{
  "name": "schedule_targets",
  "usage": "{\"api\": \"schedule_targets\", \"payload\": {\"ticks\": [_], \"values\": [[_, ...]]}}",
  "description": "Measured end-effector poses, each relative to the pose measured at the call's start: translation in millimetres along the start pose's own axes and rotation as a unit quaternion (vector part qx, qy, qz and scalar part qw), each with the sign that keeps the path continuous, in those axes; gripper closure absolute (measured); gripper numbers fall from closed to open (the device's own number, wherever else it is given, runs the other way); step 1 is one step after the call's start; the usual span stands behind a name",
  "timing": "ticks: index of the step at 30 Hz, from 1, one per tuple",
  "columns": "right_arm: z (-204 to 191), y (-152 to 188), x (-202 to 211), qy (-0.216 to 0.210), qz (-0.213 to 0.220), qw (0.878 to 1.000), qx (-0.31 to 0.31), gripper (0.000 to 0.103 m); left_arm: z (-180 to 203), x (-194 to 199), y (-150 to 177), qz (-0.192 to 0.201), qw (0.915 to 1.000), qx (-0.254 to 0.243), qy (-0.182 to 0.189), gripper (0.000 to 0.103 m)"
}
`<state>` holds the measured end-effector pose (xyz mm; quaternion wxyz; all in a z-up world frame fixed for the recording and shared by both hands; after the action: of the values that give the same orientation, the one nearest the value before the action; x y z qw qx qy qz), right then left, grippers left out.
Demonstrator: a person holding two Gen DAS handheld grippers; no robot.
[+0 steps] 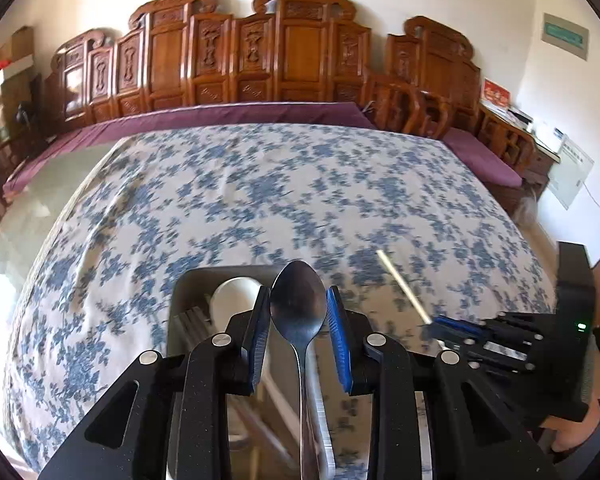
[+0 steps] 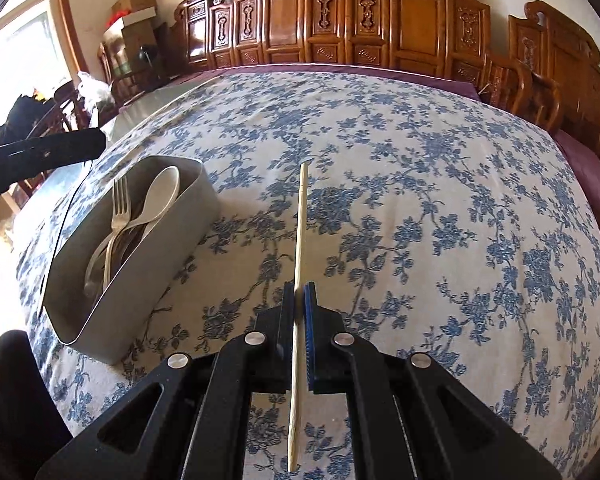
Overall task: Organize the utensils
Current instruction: 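Carry the metal spoon into the grey tray and open the left tool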
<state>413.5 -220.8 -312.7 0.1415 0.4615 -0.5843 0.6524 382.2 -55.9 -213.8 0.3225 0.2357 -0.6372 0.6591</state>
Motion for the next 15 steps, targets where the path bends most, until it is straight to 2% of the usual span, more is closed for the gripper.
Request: {"api": "schedule_targets", "payload": {"ticks": [7, 15], "values": [[-7.3, -3.1, 5.0, -0.010, 0.009, 1.000, 0.002, 0.097, -37.3, -24.5, 11.0, -0.021, 0.9991, 0.021, -0.029, 0.077], [-7.1, -3.8, 4.2, -0.010, 0.010, 1.000, 0.002, 0.097, -46.1, -62.2, 36.1, -0.065, 0.9967, 0.019, -0.045, 0.077]]}}
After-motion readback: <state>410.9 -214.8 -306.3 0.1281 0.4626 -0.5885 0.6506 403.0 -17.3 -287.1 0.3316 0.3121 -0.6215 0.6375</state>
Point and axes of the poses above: each gripper's, at about its wrist camera, not at the fingertips, and x roughly against the way its jaws point, z to its right, y to its underside, the point moved 5 cm from there along -x, roughly the way its jaws point
